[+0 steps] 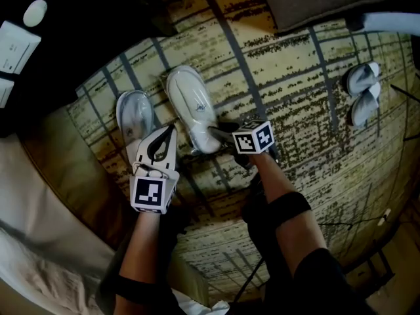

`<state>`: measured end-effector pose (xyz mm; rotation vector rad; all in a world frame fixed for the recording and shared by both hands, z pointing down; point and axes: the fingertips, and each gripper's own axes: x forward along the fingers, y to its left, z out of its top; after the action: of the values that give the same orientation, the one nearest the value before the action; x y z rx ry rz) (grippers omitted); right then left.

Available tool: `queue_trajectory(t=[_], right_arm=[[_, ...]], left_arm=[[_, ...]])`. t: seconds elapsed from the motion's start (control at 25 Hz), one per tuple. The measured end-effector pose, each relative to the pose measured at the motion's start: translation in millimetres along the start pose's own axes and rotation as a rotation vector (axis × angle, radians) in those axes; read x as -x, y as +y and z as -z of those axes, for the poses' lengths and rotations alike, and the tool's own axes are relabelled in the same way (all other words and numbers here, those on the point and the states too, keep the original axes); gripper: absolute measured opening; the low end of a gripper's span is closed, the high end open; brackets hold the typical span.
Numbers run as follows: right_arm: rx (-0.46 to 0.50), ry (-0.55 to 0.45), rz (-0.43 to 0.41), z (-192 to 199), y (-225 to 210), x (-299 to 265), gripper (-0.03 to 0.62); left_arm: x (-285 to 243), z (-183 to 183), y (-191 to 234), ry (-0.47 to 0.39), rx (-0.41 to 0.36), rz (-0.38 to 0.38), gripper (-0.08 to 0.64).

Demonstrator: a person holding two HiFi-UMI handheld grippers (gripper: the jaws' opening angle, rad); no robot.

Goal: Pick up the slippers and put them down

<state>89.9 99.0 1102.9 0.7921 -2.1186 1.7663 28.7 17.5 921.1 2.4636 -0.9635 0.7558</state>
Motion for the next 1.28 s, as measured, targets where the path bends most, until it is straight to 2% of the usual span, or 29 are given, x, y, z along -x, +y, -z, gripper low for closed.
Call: queue_trajectory(t=[0.28, 0.52, 0.64, 0.72, 0.96, 1.12, 1.28], right_arm=[[-0.014, -0.056, -0.075, -5, 12, 7, 0.114], [0.038, -0.054, -0.091, -13, 26, 14, 0.112], [0.073, -0.047, -0.107, -22, 44, 19, 0.112], [0.092, -0.043, -0.108, -29, 56, 21, 0.112], [0.175, -0.023, -0.112, -69, 97, 17, 0.112], [0.215, -0.035, -0.105, -104, 118, 3, 0.112], [0.249, -0.061, -0.087, -145, 134, -18, 0.112]], left_arm=[[8, 12, 14, 0.013, 0.017, -0.031, 0.000], [12, 14, 22, 0.005, 0.028, -0.060, 0.000], [17, 15, 26, -0.002, -0.004, -0.055, 0.000], [21, 10, 30, -0.007, 0.011, -0.069, 0.000], [36, -17, 54, -0.048, 0.065, -0.130, 0.000], [42, -28, 75, -0.069, 0.013, -0.139, 0.000], [47, -45, 101, -0.097, 0.036, -0.178, 0.000]])
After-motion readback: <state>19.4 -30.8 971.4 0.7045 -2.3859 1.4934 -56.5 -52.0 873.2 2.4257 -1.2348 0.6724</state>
